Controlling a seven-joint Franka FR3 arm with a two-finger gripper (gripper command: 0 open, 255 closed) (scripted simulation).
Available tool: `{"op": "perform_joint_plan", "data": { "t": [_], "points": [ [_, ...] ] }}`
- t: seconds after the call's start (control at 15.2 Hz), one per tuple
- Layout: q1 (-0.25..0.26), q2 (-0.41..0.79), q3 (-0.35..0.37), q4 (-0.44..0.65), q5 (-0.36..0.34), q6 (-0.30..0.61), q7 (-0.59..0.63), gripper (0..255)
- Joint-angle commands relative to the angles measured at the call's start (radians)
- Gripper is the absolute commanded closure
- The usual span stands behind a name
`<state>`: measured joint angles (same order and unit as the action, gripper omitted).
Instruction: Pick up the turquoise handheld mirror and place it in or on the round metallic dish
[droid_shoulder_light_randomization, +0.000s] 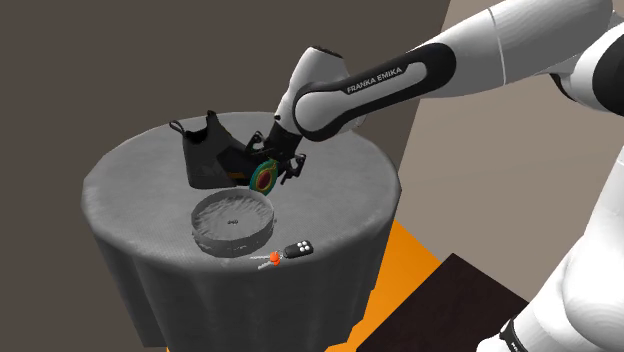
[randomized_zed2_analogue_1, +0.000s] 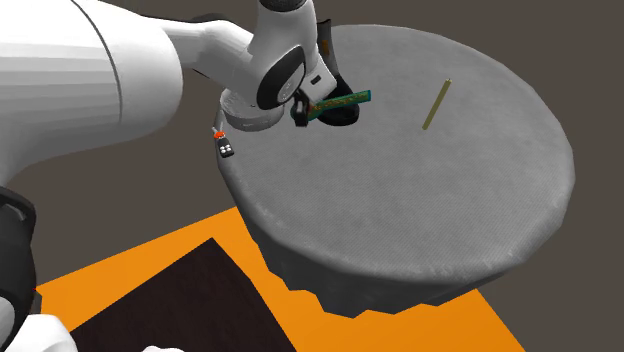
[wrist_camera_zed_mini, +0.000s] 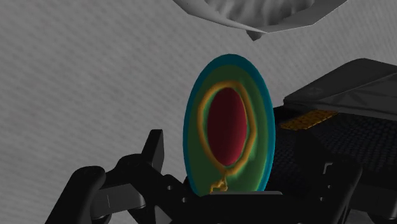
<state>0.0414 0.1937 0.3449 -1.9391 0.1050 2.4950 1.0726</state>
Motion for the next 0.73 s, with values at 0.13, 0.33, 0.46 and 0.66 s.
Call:
{"op": "perform_joint_plan", "data": {
  "t": [0.13, 0.33, 0.46, 0.66],
  "points": [
    [0.01, 0.04, -0.003, 0.006, -0.018, 0.033, 0.013, 0],
    [0.01, 0.04, -0.003, 0.006, -0.018, 0.033, 0.013, 0],
    [0.01, 0.04, -0.003, 0.006, -0.018, 0.033, 0.013, 0],
    [0.01, 0.04, -0.003, 0.006, -0.018, 0.033, 0.013, 255]
  ]
}}
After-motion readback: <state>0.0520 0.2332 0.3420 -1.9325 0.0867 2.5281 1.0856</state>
